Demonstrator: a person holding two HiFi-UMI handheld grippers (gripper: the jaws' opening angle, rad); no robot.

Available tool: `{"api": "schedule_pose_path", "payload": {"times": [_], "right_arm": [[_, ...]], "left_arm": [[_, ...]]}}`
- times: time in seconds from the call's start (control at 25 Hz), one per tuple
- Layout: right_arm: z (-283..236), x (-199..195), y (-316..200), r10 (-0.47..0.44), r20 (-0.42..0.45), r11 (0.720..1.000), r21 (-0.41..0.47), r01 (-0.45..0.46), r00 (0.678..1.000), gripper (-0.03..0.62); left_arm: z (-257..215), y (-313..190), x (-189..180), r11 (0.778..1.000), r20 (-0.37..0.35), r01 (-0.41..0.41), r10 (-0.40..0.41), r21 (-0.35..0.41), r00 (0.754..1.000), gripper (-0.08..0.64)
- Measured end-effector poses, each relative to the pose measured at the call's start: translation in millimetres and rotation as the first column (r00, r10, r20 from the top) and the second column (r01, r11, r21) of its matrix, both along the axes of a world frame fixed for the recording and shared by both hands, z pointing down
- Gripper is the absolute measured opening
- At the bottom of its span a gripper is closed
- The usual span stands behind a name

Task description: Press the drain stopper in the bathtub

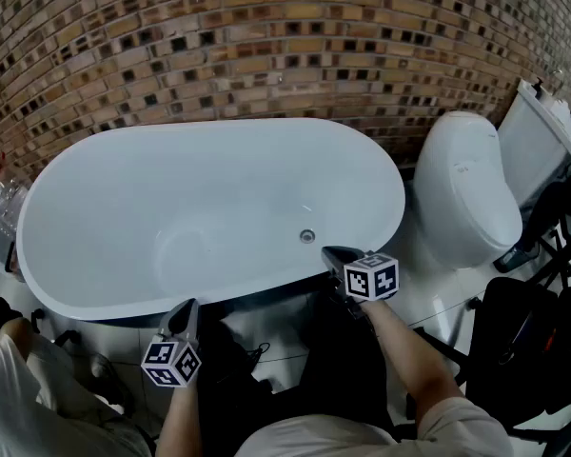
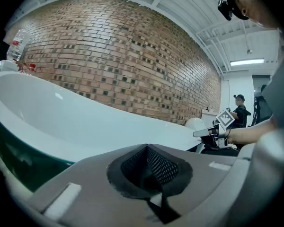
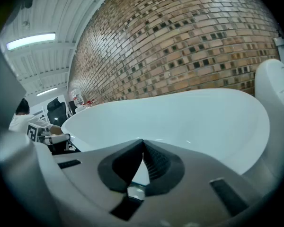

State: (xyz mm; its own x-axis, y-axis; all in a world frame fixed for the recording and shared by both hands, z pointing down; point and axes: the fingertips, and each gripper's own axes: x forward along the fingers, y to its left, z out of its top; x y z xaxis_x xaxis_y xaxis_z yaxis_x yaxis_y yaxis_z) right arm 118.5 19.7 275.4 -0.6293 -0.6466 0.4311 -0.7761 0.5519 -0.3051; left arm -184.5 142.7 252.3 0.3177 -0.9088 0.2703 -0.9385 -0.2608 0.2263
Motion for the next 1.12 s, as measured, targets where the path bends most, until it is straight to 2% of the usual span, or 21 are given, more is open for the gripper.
{"api": "schedule_pose_path", "payload": {"times": [0.24, 0.36, 0.48, 0.64, 0.8, 1.12], "right_arm": [[6.3, 1.3, -1.2, 0.000, -0.010, 0.999, -0.039, 0.000, 1.000, 0.014], [7.0, 3.3, 0.4, 0.001, -0.077, 0.999, -0.034, -0.004, 0.997, 0.014], [-6.2, -2.5, 1.1, -0.022, -0.167, 1.000, 0.018, 0.025, 0.986, 0.015], [-44.0, -5.4, -6.6, -0.003, -0.256, 0.994, 0.106, 0.032, 0.967, 0.015], [-93.3, -19.9, -16.2, 0.005, -0.302, 0.977, 0.203, 0.059, 0.953, 0.015], [-145.1, -63.2, -22.8, -0.033, -0.353, 0.952, 0.274, 0.137, 0.935, 0.015]], "left_arm": [[1.2, -5.1, 2.1, 1.000, -0.032, -0.012, 0.011, -0.025, 0.999, 0.009], [-4.1, -10.8, 12.1, 0.999, 0.006, -0.043, 0.043, -0.029, 0.999, 0.009], [-27.4, -17.2, 30.0, 0.996, 0.027, -0.093, 0.093, 0.009, 0.995, 0.009], [-61.0, -26.2, 52.2, 0.987, 0.028, -0.152, 0.150, 0.049, 0.988, 0.009], [-91.6, -34.8, 67.6, 0.978, 0.047, -0.188, 0.185, 0.085, 0.982, 0.009], [-136.4, -44.8, 95.0, 0.956, 0.111, -0.261, 0.247, 0.135, 0.963, 0.009]]}}
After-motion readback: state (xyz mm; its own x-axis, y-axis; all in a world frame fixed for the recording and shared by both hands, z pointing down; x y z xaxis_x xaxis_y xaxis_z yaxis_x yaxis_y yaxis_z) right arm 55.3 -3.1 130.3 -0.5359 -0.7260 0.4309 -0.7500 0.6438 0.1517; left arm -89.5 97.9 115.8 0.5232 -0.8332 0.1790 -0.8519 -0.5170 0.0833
